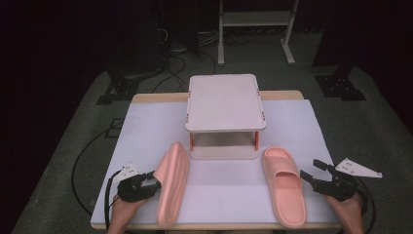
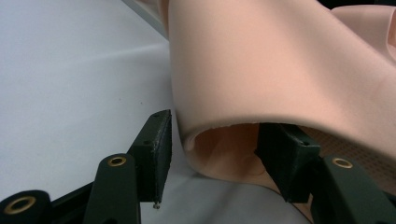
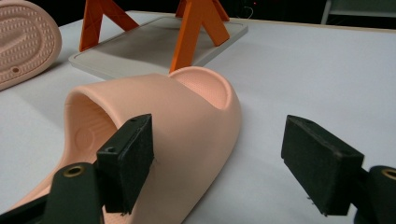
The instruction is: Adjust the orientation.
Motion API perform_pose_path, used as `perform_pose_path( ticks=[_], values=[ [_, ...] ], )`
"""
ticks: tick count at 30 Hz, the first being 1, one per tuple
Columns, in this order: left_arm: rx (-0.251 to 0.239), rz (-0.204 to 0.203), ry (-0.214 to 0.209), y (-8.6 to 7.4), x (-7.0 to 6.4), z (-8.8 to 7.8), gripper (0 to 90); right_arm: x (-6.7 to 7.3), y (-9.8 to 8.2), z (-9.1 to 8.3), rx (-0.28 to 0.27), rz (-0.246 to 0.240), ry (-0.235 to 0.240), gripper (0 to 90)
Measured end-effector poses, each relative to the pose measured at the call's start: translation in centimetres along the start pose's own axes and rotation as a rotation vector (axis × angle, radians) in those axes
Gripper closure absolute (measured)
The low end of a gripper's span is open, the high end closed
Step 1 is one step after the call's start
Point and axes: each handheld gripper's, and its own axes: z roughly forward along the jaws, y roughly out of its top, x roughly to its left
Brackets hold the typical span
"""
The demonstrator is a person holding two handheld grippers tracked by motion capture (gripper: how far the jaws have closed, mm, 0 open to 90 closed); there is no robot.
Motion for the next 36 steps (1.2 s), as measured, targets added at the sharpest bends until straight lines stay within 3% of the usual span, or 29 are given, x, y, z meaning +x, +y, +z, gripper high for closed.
perform_pose_path(
  ticks=[36],
  values=[
    [-0.066,0.054,-0.056,2.2,-2.3,1.3,46.3,-0.6,-0.2,-0.9,-0.013,0.015,-0.016,24.7]
  ],
)
